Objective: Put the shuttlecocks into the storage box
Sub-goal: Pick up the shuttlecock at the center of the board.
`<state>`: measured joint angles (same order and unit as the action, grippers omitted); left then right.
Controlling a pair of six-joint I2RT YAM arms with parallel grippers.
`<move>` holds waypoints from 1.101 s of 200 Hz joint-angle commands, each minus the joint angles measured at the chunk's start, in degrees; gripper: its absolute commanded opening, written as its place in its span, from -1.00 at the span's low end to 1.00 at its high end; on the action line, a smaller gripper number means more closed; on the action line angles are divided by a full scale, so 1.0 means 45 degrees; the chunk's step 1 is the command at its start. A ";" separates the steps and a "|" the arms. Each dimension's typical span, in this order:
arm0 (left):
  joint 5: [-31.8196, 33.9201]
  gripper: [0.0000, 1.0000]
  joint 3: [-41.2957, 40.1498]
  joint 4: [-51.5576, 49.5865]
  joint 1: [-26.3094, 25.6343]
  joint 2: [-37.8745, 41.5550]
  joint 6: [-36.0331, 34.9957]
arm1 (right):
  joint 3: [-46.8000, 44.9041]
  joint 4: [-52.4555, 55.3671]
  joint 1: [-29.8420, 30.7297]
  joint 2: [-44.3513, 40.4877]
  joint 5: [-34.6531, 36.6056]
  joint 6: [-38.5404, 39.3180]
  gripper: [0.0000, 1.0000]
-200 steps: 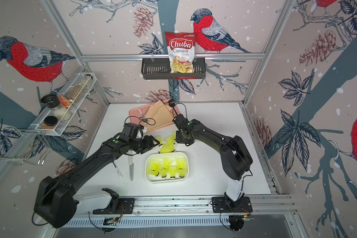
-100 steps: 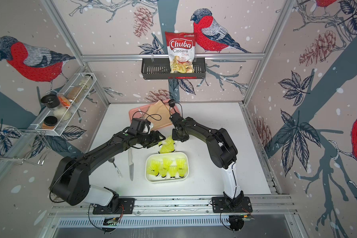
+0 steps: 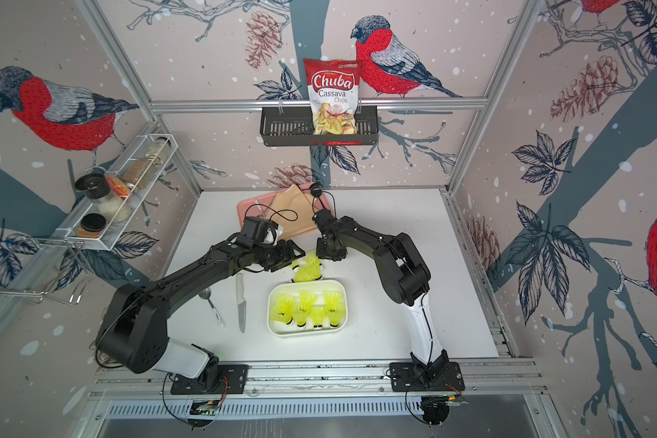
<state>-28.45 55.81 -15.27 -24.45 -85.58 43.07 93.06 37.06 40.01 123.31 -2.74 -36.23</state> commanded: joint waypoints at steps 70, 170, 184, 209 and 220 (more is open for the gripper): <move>-0.0212 0.40 -0.0225 0.0640 0.0042 0.0109 -0.0117 | -0.0259 -0.0205 -0.0117 -0.0101 0.0282 0.0047 -0.45; 0.0162 0.40 -0.0098 -0.0015 0.0042 0.1045 -0.0312 | -0.1112 0.0293 0.0341 -0.2383 0.1266 -0.0055 -0.56; 0.0324 0.40 -0.0098 -0.0301 0.0042 0.1456 -0.0396 | -0.1309 0.0500 0.0545 -0.2920 0.1417 -0.0169 -0.56; 0.0550 0.40 -0.0325 -0.0853 0.0042 0.2373 -0.0449 | -0.1705 0.0812 0.1093 -0.3834 0.1656 -0.0522 -0.56; 0.0663 0.40 -0.0475 -0.1140 0.0040 0.2867 -0.0449 | -0.1873 0.0956 0.1414 -0.4239 0.1763 -0.0738 -0.56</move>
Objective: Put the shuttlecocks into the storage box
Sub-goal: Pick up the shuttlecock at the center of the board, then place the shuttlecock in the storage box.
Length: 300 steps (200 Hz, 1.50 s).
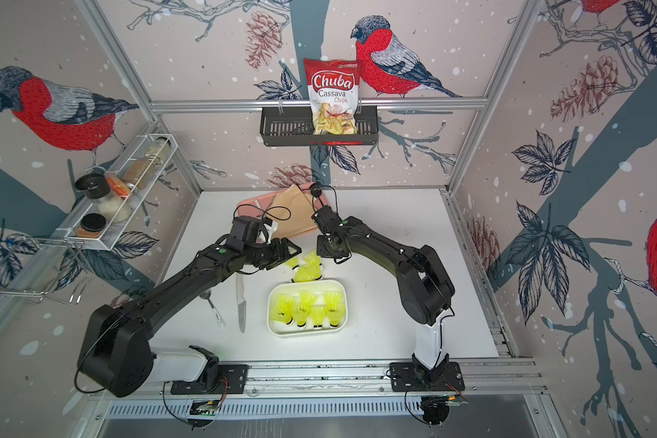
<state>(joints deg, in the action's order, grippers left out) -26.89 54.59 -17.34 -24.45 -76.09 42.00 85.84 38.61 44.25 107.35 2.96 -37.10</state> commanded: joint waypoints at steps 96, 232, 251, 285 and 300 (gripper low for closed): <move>0.0454 0.39 -0.1785 -0.3520 0.0042 0.5319 -0.0571 | -0.1350 0.1328 0.4485 -0.2334 0.1133 -0.3375 -0.54; -0.0664 0.38 -0.3453 -0.5148 0.0029 0.8198 -0.0478 | -0.1322 0.0952 0.6168 -0.1072 0.1471 -0.4332 -0.54; -0.0655 0.38 -0.3514 -0.5111 0.0025 0.8275 -0.0426 | -0.1227 0.0989 0.6166 -0.0929 0.1490 -0.4202 -0.54; -0.0611 0.38 -0.3482 -0.5043 0.0018 0.8277 -0.0320 | -0.1078 0.1029 0.6173 -0.0766 0.1510 -0.4035 -0.52; -0.0578 0.38 -0.3443 -0.5023 0.0023 0.8278 -0.0288 | -0.1068 0.1048 0.6173 -0.0750 0.1433 -0.3974 -0.49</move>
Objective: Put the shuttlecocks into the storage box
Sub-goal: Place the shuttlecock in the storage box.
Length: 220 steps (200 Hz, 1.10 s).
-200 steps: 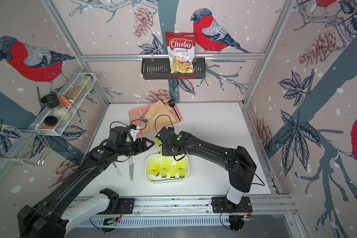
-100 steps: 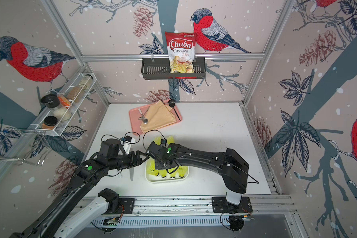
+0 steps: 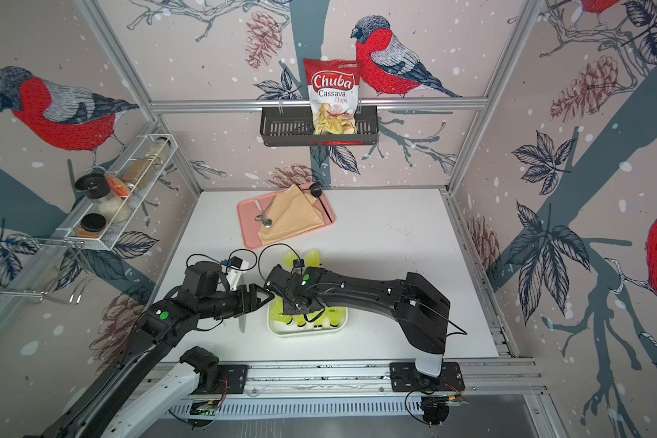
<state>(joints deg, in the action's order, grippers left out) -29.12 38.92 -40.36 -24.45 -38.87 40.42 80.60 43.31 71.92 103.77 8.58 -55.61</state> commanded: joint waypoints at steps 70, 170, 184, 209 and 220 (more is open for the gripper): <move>0.0017 0.38 0.0024 0.0178 0.0023 -0.0036 0.0159 | 0.0097 0.0493 0.0287 -0.0132 0.0004 0.0263 -0.13; 0.0022 0.35 -0.0079 0.0623 0.0022 -0.0458 0.0189 | 0.0233 0.1333 0.0170 -0.1126 0.0643 -0.0058 -0.11; 0.0010 0.35 -0.0040 0.0664 0.0023 -0.0539 0.0191 | 0.0363 0.1351 0.0059 -0.1053 0.0701 -0.0014 -0.11; 0.0091 0.32 0.0058 0.0649 0.0022 -0.0695 0.0176 | 0.0612 0.1336 -0.0119 -0.0965 0.0767 0.0074 -0.11; 0.0118 0.31 0.0074 0.0657 0.0023 -0.0750 0.0171 | 0.0678 0.1339 -0.0195 -0.0964 0.0826 0.0121 -0.11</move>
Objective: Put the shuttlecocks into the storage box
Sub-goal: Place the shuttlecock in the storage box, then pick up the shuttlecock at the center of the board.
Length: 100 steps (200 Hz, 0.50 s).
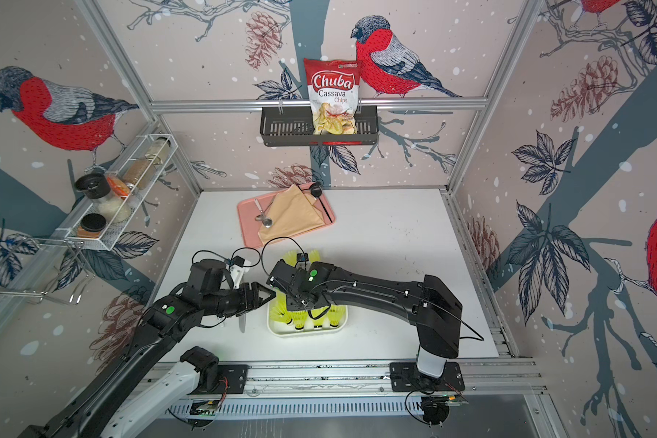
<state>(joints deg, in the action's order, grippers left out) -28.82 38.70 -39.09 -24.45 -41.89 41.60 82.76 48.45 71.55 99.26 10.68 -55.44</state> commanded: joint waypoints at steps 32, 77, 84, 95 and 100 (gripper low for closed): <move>0.0074 0.31 0.0220 0.0386 0.0013 -0.0179 -0.0076 | 0.0280 0.0194 -0.0494 -0.0025 0.0376 0.0282 -0.11; 0.0024 0.31 0.0697 0.0738 0.0022 -0.0828 -0.0051 | 0.0601 0.0316 -0.1466 -0.0115 0.0420 0.0853 -0.11; 0.0030 0.31 0.0764 0.0923 0.0023 -0.0995 0.0024 | 0.0665 0.0321 -0.1687 -0.0091 0.0407 0.0968 -0.11; 0.0043 0.31 0.0877 0.1278 0.0023 -0.1274 0.0182 | 0.0772 0.0293 -0.2090 -0.0052 0.0316 0.1139 -0.10; 0.0044 0.31 0.0965 0.1426 0.0041 -0.1440 0.0198 | 0.0820 0.0281 -0.2285 0.0001 0.0263 0.1228 -0.10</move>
<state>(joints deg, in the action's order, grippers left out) -28.47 41.74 -37.45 -24.45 -46.44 41.69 85.41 48.64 63.90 99.15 11.46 -52.40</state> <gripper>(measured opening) 0.654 0.448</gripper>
